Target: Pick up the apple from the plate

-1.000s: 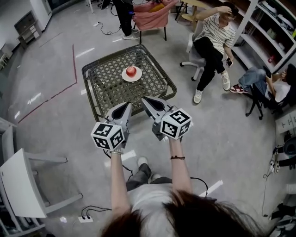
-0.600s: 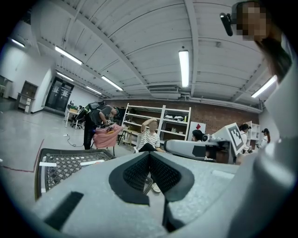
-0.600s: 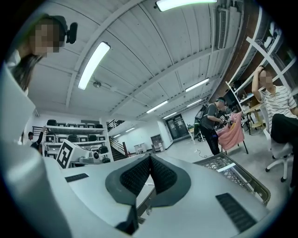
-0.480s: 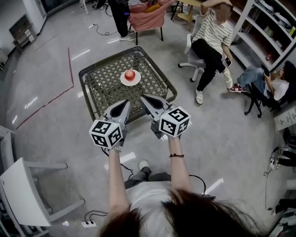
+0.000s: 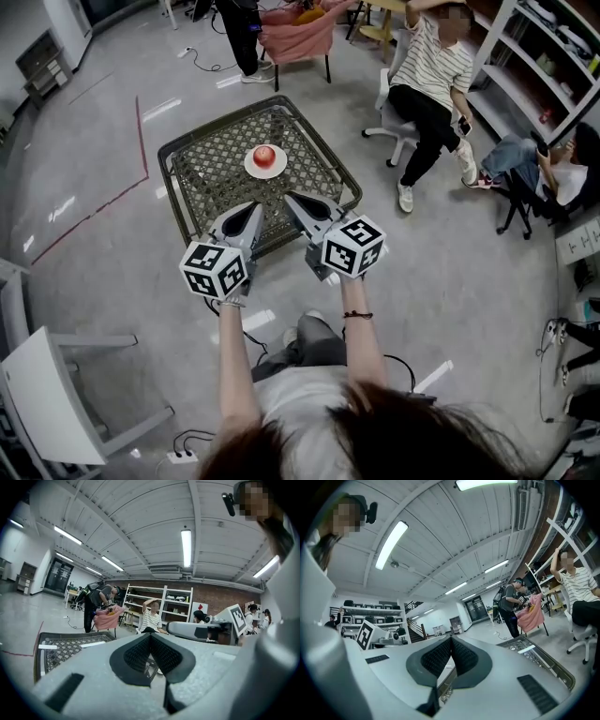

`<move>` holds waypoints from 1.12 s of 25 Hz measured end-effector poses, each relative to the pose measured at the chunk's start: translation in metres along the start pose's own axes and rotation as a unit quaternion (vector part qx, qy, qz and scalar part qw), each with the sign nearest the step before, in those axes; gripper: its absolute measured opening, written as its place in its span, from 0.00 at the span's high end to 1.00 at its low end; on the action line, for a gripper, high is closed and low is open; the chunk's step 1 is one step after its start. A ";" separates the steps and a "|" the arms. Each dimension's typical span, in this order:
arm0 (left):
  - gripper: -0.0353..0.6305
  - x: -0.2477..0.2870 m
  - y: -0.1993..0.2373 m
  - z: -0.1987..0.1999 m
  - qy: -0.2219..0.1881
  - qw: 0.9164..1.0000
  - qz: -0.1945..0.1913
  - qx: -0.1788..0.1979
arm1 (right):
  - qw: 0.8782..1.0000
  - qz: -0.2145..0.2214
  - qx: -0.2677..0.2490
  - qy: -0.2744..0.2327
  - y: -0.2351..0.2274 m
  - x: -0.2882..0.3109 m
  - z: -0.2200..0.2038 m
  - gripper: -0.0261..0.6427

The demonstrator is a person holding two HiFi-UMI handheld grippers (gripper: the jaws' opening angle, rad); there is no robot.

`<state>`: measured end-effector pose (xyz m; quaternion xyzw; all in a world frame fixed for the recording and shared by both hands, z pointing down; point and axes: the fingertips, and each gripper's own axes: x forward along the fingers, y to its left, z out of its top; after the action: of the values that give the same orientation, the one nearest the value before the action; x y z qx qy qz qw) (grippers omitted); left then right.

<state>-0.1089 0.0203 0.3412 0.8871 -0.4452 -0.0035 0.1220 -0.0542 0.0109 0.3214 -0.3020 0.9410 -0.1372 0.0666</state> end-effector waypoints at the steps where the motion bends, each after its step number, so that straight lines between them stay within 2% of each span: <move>1: 0.93 0.002 0.001 0.000 0.001 1.000 0.000 0.000 | 1.000 -0.001 0.001 0.000 -0.003 0.001 0.001 0.95; 10: 0.93 0.032 0.022 0.003 0.004 1.000 0.012 -0.008 | 1.000 0.004 0.004 0.009 -0.035 0.021 0.008 0.95; 22: 0.93 0.096 0.053 0.009 0.007 0.999 0.034 -0.021 | 0.999 0.024 0.008 0.029 -0.101 0.059 0.023 0.95; 28: 0.93 0.116 0.068 0.009 0.010 0.998 0.055 -0.030 | 0.998 0.039 0.016 0.040 -0.126 0.076 0.024 0.95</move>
<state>-0.0935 -0.1126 0.3592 0.8574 -0.4914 -0.0016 0.1528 -0.0407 -0.1375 0.3326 -0.2578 0.9518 -0.1613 0.0394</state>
